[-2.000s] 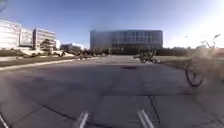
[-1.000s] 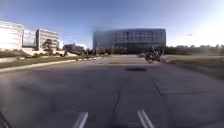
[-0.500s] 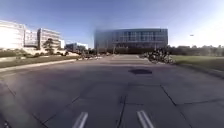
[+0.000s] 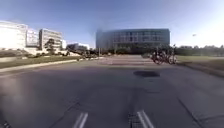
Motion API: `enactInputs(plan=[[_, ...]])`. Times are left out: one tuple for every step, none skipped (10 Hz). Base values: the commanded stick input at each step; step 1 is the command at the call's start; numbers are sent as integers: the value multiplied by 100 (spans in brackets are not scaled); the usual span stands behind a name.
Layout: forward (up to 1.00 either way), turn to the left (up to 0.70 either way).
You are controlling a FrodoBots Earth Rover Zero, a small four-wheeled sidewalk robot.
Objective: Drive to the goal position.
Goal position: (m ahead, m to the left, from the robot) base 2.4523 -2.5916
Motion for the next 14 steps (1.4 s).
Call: enactInputs(plan=[[70, 0], [70, 0], [70, -3], [70, -7], [70, -5], [70, -3], [70, -11], [70, -5], [70, -8], [70, -7], [70, -2], [70, -3], [70, -3], [70, 0]])
